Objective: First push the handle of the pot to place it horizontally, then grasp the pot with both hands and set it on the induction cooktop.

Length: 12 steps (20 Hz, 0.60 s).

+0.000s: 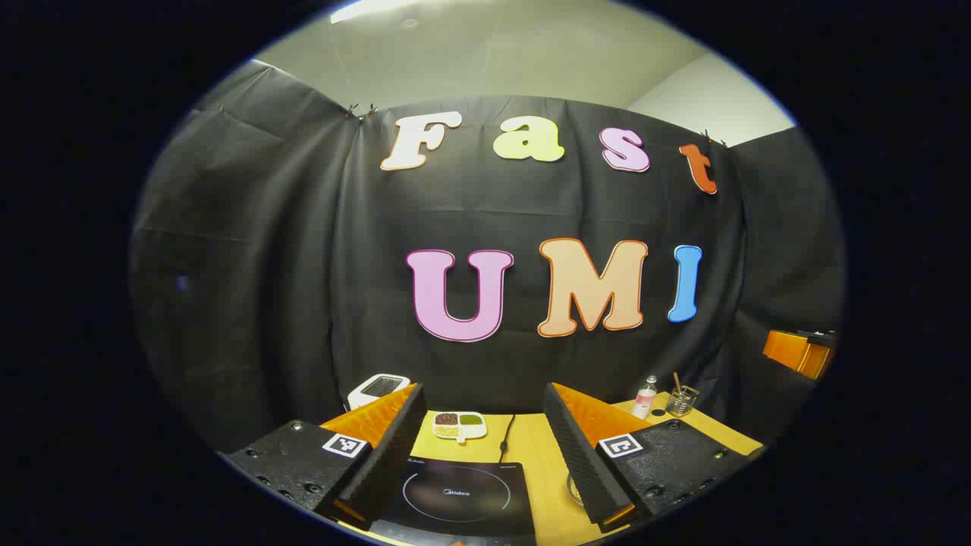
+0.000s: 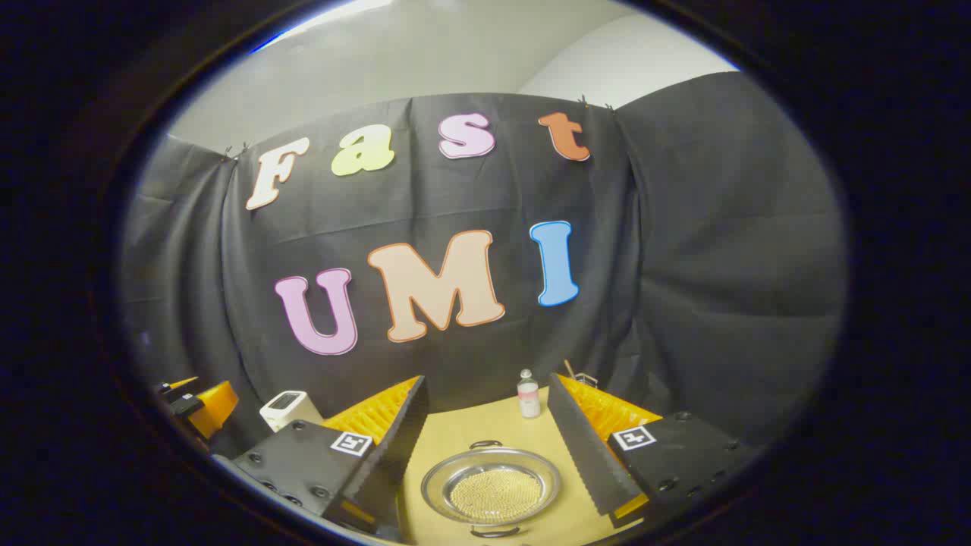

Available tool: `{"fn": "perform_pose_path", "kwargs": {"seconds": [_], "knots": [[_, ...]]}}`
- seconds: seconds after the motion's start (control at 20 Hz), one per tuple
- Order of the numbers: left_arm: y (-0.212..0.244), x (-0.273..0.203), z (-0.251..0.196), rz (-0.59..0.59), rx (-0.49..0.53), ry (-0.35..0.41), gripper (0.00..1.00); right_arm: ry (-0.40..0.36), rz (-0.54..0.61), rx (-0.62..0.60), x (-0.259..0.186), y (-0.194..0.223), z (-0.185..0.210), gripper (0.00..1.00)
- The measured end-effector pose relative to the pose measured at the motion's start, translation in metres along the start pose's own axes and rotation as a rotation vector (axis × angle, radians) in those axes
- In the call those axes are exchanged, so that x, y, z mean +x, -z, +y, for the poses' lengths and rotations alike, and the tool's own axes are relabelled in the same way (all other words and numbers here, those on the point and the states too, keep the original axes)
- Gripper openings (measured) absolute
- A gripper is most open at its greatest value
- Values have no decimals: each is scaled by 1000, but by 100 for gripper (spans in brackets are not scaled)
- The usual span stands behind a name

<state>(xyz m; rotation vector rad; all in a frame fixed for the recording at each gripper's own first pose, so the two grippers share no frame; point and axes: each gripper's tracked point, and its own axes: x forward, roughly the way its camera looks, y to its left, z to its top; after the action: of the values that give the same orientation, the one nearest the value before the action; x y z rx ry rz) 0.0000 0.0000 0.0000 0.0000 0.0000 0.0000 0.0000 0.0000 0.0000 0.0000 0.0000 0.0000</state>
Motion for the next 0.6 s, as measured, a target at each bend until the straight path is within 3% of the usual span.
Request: {"fn": "perform_pose_path", "kwargs": {"seconds": [0.45, 0.6], "knots": [[15, 14, -4, 46, -31, 10, 96, 24, 9, -5, 6, -1, -4, 92], [17, 17, -2, 54, -23, 12, 92, 36, 17, -8, 7, 2, -6, 92]]}}
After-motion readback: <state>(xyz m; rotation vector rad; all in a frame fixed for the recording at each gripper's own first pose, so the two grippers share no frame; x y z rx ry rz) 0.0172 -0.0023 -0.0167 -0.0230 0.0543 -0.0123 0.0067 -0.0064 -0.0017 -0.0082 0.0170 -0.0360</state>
